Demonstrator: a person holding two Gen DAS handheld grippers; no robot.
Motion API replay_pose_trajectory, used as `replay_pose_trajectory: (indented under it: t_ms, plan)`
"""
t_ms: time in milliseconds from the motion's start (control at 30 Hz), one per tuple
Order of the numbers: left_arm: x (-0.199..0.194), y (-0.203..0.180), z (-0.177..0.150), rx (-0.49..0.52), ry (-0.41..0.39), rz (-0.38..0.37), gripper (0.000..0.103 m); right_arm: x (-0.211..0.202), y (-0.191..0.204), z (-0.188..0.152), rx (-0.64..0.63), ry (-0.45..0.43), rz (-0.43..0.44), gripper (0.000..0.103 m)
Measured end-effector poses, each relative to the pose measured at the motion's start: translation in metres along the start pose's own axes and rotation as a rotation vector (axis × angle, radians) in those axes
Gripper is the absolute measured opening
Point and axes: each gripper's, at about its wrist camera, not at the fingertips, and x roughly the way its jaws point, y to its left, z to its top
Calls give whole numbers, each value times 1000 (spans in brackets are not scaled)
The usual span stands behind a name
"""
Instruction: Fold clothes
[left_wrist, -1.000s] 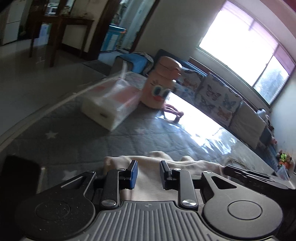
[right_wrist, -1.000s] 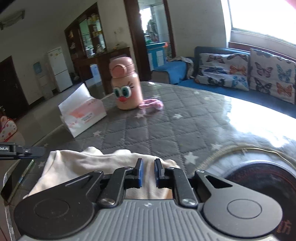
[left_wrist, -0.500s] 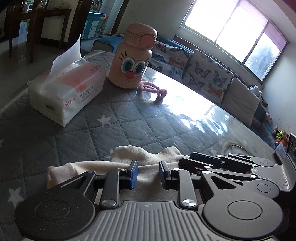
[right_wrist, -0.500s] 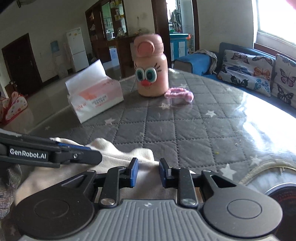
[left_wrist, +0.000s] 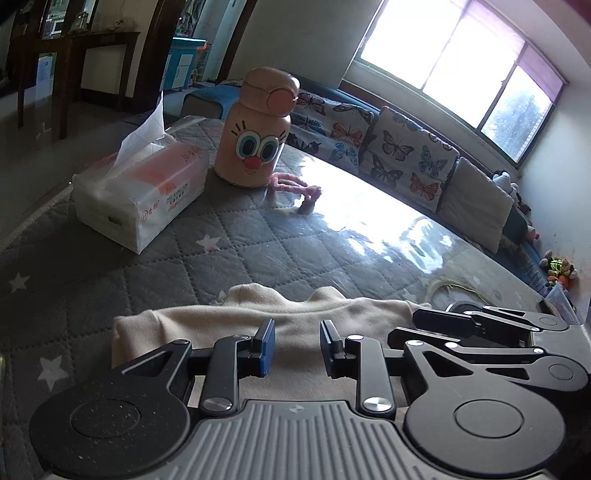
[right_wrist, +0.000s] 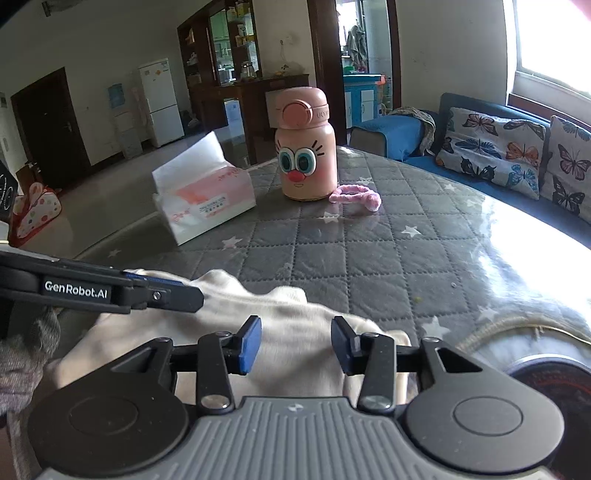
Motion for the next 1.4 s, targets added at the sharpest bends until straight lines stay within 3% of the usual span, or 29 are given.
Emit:
replay_pose_trajectory:
  t_ms: [467,633,667,767,933,1233,1400]
  plan:
    - [-50,-6,-50,16,13,30,35,-55,2,-61,0,69,8,42]
    - [-63,-15,-68,39,12,58,48,-68,3,-75,-2,57,-19,43]
    - [-65,-17,-71,46,11,67,56,-72,4,-76,-3,47,-21,45]
    - [-71,-25,-80,66,4,89,70,-79,11,-81,-20,21,-26,65]
    - [-78,-36,-92,108,-13,142,92,-89,24,-89,-48,-14,-32,86]
    - [-85,-51,-112,185,-34,231,103,-99,44,-106,-66,-43,-51,103]
    - [-86,-55,-121,194,-37,255,103,-104,49,-115,-51,-48,-70,103]
